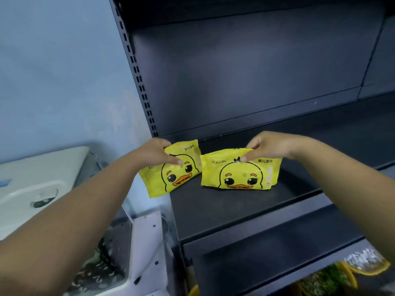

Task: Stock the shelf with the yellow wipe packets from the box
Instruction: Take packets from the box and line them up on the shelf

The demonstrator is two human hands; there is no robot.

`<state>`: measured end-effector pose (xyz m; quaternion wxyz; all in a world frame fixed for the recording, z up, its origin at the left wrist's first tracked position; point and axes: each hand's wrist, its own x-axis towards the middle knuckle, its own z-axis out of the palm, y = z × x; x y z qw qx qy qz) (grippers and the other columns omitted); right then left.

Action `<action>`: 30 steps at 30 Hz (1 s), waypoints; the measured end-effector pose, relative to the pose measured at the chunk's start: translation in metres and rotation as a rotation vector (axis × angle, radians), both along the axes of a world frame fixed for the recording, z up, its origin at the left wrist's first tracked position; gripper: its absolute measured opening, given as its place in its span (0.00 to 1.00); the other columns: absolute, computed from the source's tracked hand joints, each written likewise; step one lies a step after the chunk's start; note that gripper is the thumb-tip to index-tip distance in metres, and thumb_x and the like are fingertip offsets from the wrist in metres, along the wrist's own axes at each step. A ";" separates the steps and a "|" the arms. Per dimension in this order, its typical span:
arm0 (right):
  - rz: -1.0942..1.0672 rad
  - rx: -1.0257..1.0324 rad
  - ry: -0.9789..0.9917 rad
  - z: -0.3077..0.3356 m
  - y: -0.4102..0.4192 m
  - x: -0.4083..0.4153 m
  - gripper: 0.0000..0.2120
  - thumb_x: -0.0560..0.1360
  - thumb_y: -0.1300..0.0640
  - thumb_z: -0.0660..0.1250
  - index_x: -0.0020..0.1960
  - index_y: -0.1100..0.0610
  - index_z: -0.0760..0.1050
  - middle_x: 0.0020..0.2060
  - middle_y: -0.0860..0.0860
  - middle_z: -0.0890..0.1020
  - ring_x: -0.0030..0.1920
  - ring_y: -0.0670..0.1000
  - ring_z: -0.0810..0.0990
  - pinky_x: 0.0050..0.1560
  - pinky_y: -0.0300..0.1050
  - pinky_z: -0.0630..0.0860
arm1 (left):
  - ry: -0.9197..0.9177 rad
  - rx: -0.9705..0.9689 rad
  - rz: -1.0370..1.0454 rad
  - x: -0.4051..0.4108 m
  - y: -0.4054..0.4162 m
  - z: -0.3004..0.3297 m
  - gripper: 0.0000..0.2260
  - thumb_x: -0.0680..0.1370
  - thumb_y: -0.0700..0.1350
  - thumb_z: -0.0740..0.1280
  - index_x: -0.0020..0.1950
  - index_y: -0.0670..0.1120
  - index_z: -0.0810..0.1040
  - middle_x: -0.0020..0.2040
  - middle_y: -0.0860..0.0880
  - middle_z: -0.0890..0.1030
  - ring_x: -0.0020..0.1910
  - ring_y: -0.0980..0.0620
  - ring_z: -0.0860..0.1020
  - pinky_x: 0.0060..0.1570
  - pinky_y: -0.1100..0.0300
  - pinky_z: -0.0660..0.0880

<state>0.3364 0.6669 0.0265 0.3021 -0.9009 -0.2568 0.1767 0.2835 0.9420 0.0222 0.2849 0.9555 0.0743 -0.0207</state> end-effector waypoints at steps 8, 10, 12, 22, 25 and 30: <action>-0.035 0.038 -0.049 -0.010 0.014 0.028 0.10 0.70 0.47 0.69 0.37 0.52 0.81 0.28 0.43 0.82 0.31 0.44 0.77 0.41 0.39 0.72 | -0.075 0.123 -0.043 0.052 0.016 -0.002 0.12 0.69 0.49 0.74 0.35 0.46 0.72 0.32 0.51 0.73 0.31 0.57 0.71 0.25 0.71 0.65; -0.027 0.005 -0.071 -0.009 0.019 0.032 0.11 0.70 0.46 0.69 0.41 0.53 0.82 0.30 0.45 0.82 0.33 0.45 0.77 0.43 0.40 0.72 | -0.072 0.187 -0.074 0.064 0.020 -0.001 0.13 0.69 0.50 0.74 0.39 0.43 0.75 0.34 0.50 0.73 0.32 0.55 0.71 0.29 0.66 0.66; -0.033 -0.034 -0.070 -0.005 0.023 0.038 0.12 0.71 0.45 0.68 0.43 0.53 0.81 0.34 0.44 0.82 0.34 0.43 0.77 0.44 0.39 0.72 | -0.058 0.251 -0.110 0.078 0.025 0.000 0.16 0.69 0.51 0.74 0.44 0.39 0.77 0.37 0.49 0.75 0.34 0.54 0.72 0.32 0.62 0.66; -0.078 -0.001 -0.026 -0.010 0.037 0.058 0.10 0.70 0.47 0.69 0.36 0.52 0.79 0.26 0.42 0.82 0.24 0.39 0.77 0.28 0.31 0.74 | -0.210 0.482 -0.186 0.128 0.052 -0.006 0.14 0.70 0.53 0.72 0.38 0.45 0.72 0.34 0.50 0.72 0.32 0.55 0.69 0.30 0.64 0.62; -0.091 -0.012 -0.020 -0.010 0.038 0.056 0.10 0.70 0.47 0.69 0.36 0.52 0.79 0.26 0.43 0.82 0.24 0.39 0.78 0.33 0.35 0.75 | -0.275 0.515 -0.210 0.136 0.060 -0.009 0.15 0.71 0.53 0.71 0.41 0.43 0.72 0.32 0.51 0.70 0.36 0.50 0.70 0.30 0.65 0.61; -0.130 -0.036 -0.005 -0.008 0.043 0.053 0.10 0.70 0.47 0.69 0.35 0.52 0.79 0.27 0.43 0.82 0.25 0.40 0.78 0.36 0.38 0.74 | -0.359 0.489 -0.233 0.146 0.064 -0.015 0.17 0.71 0.52 0.71 0.50 0.40 0.75 0.38 0.47 0.74 0.41 0.46 0.73 0.35 0.58 0.62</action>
